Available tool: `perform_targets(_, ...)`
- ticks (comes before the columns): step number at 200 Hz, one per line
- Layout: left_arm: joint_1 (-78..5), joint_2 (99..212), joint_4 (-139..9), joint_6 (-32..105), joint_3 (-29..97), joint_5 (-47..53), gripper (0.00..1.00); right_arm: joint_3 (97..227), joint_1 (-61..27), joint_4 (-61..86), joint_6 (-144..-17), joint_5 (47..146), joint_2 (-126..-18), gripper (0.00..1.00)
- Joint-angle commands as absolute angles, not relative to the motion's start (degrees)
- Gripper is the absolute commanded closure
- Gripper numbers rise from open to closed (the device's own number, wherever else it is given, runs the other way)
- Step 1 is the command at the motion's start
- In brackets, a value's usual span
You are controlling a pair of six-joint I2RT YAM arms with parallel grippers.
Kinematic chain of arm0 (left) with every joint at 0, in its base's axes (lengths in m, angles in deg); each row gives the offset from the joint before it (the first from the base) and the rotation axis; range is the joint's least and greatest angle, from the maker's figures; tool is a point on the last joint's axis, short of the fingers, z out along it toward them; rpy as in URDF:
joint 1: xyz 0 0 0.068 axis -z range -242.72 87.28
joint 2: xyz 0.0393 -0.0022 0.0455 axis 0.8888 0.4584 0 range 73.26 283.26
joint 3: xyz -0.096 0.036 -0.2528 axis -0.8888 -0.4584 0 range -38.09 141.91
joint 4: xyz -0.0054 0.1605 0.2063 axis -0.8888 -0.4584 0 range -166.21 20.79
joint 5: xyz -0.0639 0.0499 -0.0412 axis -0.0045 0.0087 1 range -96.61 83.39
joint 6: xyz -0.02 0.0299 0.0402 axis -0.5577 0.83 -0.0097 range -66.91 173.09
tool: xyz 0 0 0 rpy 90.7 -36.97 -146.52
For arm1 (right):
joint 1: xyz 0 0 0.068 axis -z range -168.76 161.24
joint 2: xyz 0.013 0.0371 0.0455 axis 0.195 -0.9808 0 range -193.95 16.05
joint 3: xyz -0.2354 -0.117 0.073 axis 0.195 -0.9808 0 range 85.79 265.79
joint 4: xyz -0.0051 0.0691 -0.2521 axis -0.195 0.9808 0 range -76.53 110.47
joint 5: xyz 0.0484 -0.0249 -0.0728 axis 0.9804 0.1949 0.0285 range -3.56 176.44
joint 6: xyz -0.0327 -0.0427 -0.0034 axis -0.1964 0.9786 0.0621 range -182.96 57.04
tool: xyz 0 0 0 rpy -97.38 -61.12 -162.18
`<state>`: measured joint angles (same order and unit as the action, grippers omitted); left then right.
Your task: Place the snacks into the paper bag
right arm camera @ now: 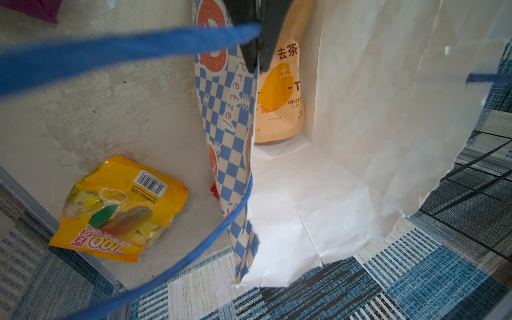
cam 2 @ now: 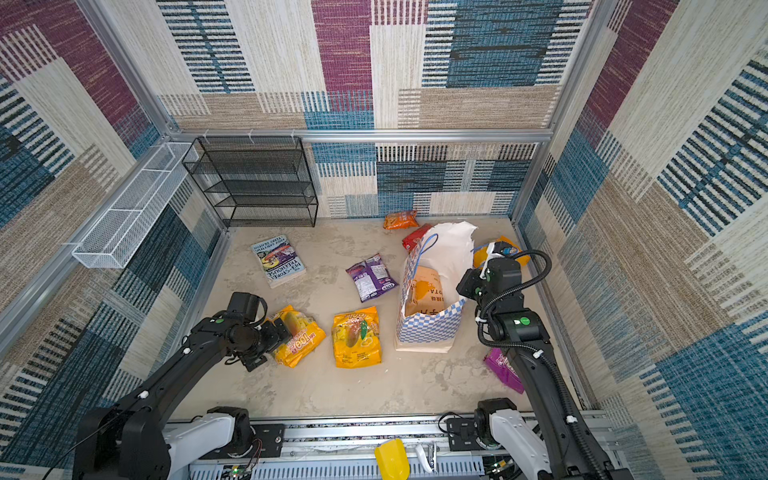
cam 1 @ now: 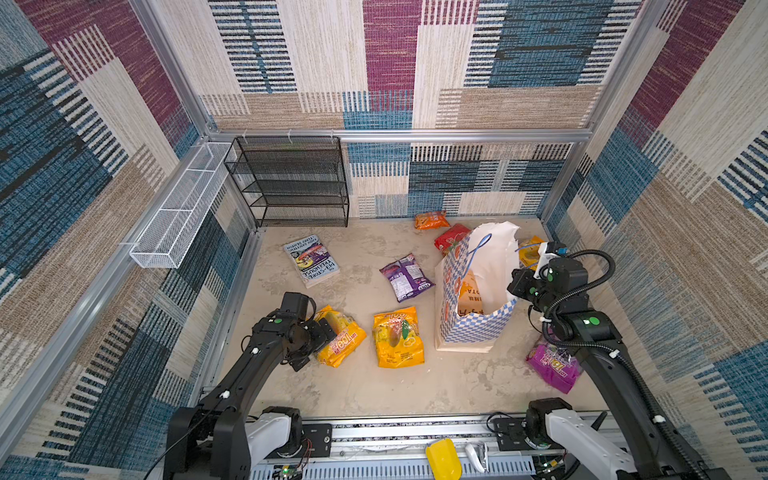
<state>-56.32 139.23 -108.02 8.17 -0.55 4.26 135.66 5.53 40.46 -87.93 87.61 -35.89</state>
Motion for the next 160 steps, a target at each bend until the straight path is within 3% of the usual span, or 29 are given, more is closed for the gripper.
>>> perform_targets(1, -56.51, 140.04, -104.97, 10.87, -0.99, 5.51, 0.04, 135.91, 5.47, 41.03, -87.23, 87.88, -35.98, 1.00)
perform_targets(47, -57.16, 142.63, -102.38, 10.33, -3.73, 5.69, 0.09, 136.32, 5.51, 41.29, -87.59, 88.18, -35.59, 1.00)
perform_targets(97, -57.68, 147.02, -99.68, 9.57, -5.20, 7.66, 0.27, 136.80, 5.46, 41.77, -87.31, 88.04, -35.53, 1.00)
perform_targets(160, -57.75, 143.47, -96.77, 7.76, -7.45, 11.44, 0.60, 137.45, 5.49, 42.30, -86.95, 87.93, -35.06, 1.00)
